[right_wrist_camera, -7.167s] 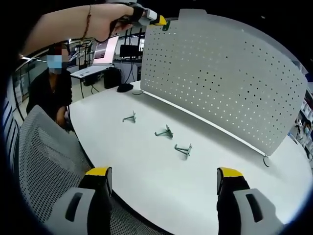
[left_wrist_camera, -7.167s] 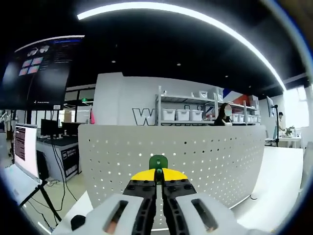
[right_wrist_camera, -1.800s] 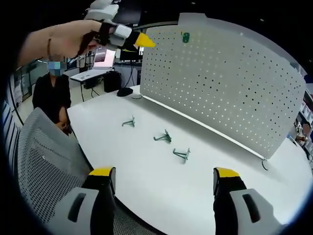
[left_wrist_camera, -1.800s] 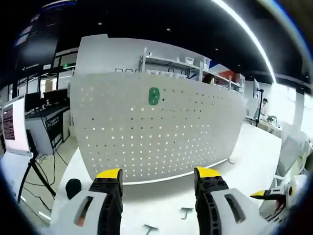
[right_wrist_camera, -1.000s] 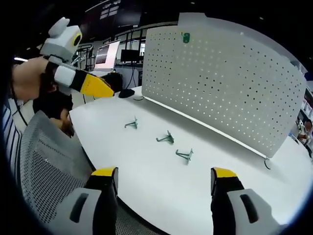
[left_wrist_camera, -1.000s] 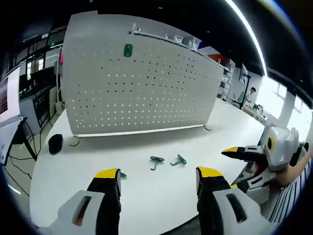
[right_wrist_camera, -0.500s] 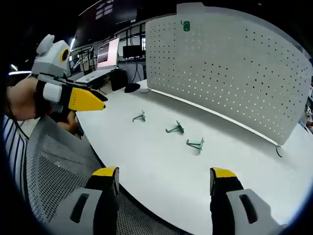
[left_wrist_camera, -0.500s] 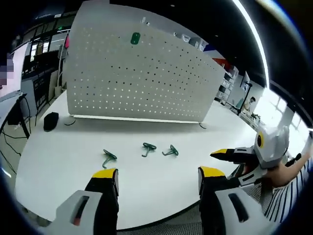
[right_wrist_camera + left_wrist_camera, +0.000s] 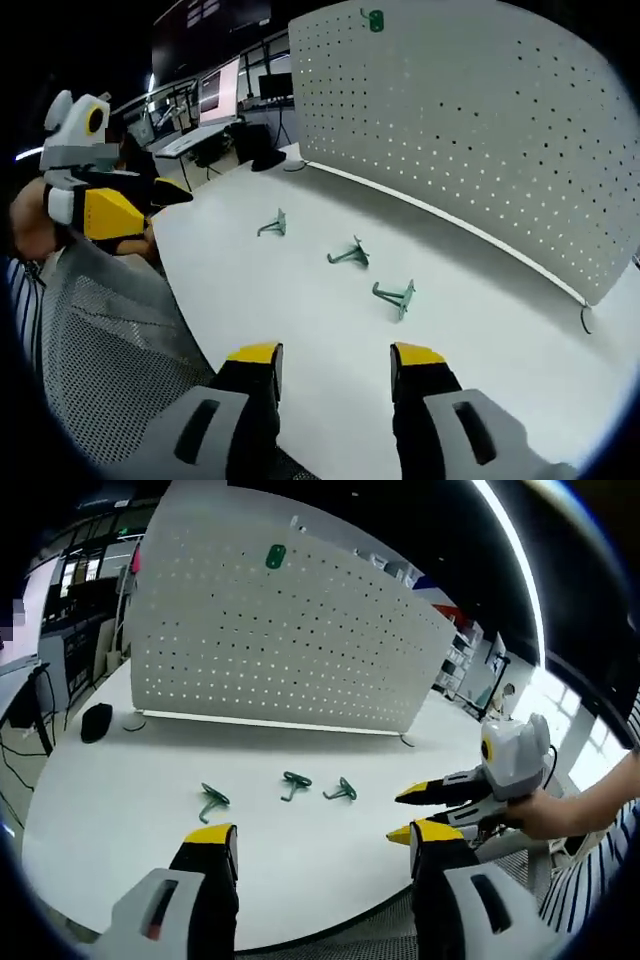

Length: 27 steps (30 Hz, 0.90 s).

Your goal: Insert the hook assembly into the mounting plate slot until the hook locks in place.

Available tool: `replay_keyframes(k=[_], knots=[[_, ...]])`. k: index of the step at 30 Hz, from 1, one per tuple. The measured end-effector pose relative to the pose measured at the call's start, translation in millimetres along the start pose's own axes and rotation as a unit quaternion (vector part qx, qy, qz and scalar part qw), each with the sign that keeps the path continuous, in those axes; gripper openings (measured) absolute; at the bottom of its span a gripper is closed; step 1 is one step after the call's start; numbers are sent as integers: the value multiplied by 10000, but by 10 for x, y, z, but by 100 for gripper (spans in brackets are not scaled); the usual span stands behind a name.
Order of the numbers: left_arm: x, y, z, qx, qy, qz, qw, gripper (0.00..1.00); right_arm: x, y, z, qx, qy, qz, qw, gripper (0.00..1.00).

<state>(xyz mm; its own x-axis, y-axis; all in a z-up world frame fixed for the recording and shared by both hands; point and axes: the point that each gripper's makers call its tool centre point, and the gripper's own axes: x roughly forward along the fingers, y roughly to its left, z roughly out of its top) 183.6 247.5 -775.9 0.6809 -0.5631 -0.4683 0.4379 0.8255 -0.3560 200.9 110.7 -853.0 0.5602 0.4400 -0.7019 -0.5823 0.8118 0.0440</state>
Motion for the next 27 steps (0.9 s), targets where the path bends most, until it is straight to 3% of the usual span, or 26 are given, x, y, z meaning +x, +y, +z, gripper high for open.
replay_keyframes(k=[7,9,15,22,24,27], knots=[[3,-31,-26,-14,-24,-61,10000,73,300,-203,57,-35,173,-131,9998,32],[13,-24,-34,-49,-7,-62,10000,73,371,-330,21,-18,383,-361,9986,32],[2,20,24,-259,-178,-37,9995,73,531,-560,82,69,536,-552,9970,25],[18,33,38,-347,-217,-18,9992,72,602,-647,111,152,855,-430,9953,17],[21,35,38,-367,-213,-16,9991,71,623,-678,65,-37,1102,-421,9930,16],[36,31,31,-344,-187,-5,9992,71,676,-678,94,1,1087,-357,9934,15]])
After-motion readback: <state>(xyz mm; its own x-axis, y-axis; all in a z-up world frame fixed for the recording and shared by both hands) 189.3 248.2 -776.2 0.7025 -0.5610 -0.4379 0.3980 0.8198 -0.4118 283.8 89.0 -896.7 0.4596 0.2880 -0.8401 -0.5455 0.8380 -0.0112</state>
